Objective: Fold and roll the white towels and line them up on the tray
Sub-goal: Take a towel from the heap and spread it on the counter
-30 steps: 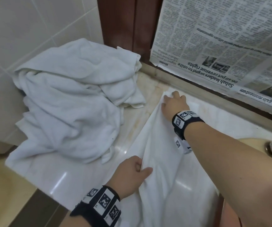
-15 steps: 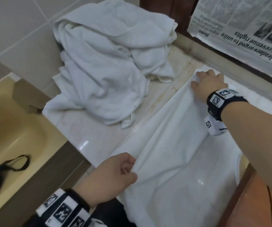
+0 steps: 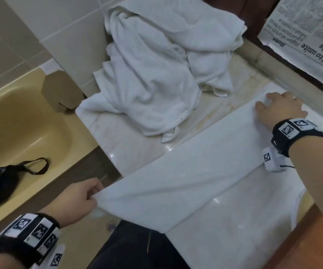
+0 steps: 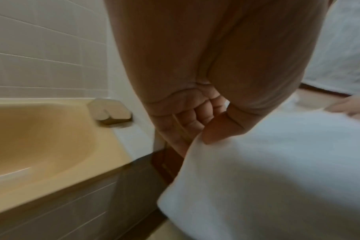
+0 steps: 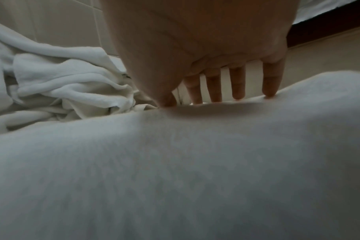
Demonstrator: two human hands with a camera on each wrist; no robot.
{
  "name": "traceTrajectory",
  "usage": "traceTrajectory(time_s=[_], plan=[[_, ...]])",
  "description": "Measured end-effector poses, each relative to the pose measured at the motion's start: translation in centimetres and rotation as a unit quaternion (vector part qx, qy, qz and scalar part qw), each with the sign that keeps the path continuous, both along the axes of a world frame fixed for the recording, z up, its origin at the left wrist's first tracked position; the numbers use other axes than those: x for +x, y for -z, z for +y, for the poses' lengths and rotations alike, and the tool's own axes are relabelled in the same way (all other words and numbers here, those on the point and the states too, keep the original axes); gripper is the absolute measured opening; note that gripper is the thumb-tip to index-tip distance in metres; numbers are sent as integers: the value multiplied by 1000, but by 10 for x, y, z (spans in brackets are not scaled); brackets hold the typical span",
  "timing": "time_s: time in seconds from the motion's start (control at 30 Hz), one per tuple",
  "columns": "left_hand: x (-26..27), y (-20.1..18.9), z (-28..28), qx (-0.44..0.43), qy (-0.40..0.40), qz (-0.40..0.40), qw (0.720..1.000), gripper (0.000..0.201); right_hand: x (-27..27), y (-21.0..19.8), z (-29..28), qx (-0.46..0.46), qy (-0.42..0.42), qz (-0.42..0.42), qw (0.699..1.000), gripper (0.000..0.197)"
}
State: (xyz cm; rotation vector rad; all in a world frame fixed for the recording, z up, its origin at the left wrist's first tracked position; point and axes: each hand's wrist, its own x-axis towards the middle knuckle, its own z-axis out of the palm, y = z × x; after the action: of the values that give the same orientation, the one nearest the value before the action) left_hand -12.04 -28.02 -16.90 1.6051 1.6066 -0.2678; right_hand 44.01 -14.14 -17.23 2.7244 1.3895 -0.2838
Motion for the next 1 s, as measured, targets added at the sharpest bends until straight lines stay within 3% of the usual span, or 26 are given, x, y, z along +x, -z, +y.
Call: traceTrajectory(time_s=[0.1,0.17,0.2,0.27,0.37,0.53,0.7,0.83,0.9,1.0], plan=[[-16,24,-4,-5,21,48,999,36,8,-1,1,21,39,38,998,59],[-7,26,-8,16,19,30,999,46,16,-4,6,46,69,72,994,63],[4,25,-11,53,-3,2,999,49,21,-7,9,56,79,88,991,62],[34,16,-16,187,-40,-64,979,36,31,-15,16,53,87,116,988,51],[82,9,-16,335,26,-90,938,29,44,-21,26,32,90,160,983,39],[127,34,-7,360,87,-23,929,44,52,-31,25,0,94,195,976,48],[131,47,-10,400,111,8,910,44,46,-30,21,34,68,181,981,31],[149,42,0,402,171,-36,899,44,9,-37,8,17,35,65,997,62],[166,40,8,386,221,-67,893,48,-31,-38,-15,14,-8,92,996,84],[182,43,10,344,298,-76,887,60,-75,-22,-52,-148,-83,140,976,123]])
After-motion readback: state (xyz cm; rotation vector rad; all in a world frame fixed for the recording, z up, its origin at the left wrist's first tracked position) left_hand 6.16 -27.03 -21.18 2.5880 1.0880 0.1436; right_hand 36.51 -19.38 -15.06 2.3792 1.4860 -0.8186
